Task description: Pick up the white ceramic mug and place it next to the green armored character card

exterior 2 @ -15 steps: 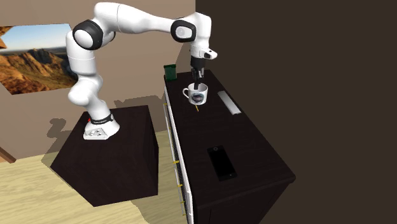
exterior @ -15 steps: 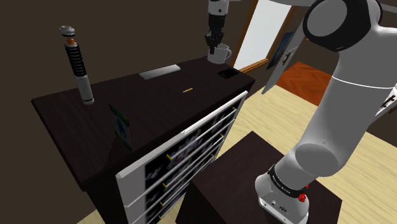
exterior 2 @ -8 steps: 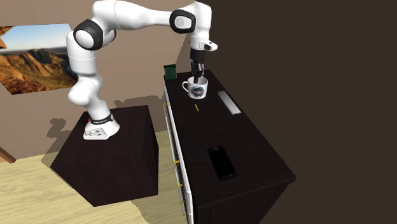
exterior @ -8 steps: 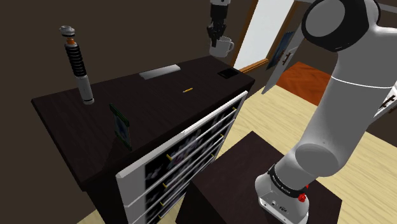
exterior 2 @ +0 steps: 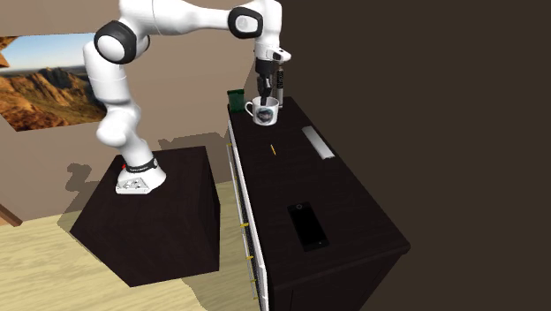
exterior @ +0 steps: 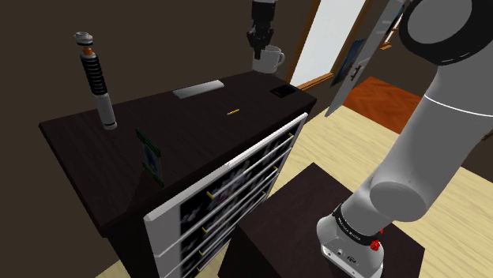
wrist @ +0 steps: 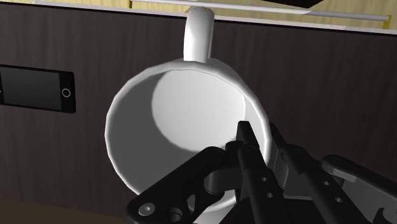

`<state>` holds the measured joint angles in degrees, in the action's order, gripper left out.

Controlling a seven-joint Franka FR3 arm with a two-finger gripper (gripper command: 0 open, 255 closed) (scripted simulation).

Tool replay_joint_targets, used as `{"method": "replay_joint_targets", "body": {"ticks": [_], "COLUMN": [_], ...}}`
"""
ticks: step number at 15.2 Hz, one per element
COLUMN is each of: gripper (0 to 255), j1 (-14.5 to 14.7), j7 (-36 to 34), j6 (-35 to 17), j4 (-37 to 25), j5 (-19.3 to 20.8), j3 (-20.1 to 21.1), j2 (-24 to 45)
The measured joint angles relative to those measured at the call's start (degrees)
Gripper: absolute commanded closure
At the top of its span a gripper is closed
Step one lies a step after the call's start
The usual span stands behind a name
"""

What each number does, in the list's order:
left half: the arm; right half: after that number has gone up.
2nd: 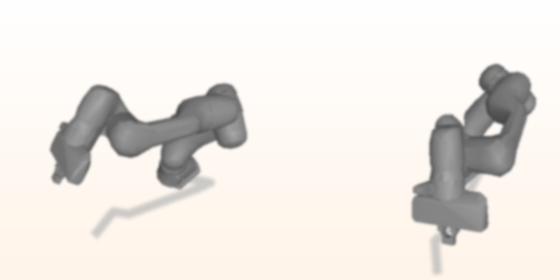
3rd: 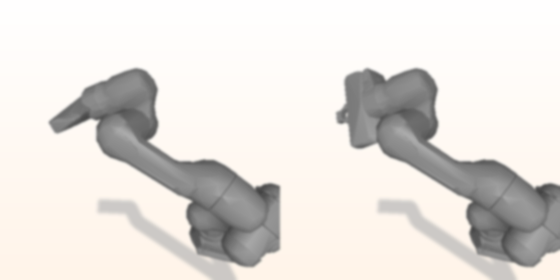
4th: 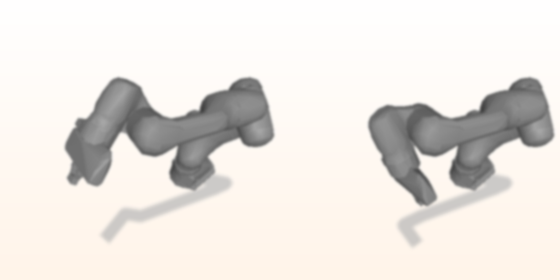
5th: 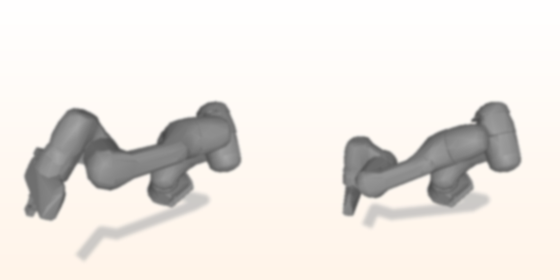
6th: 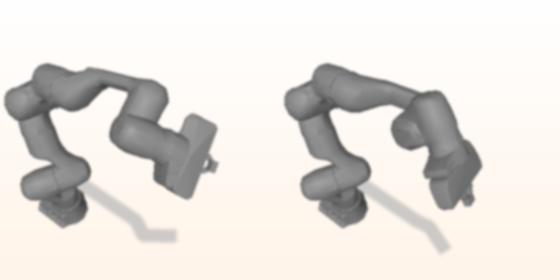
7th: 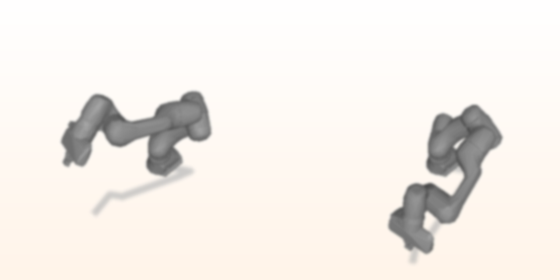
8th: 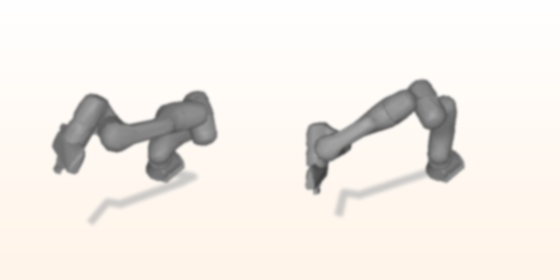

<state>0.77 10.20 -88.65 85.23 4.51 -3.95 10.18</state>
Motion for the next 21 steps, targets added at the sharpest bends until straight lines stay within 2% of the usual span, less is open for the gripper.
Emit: {"method": "replay_joint_targets", "body": {"ticks": [3,9,21], "gripper": [255,255,255], "j1": [2.18,6.37,14.57], "j7": [-3.80,-11.47,-27.02], "j6": [-0.69,-0.88,-0.46], "j4": [4.25,8.34,9.39], "j5": [-0.05,-0.66,-2.48], "j3": [1.57,5.06,12.51], "j2": [-3.24,-6.59,-7.28]}}
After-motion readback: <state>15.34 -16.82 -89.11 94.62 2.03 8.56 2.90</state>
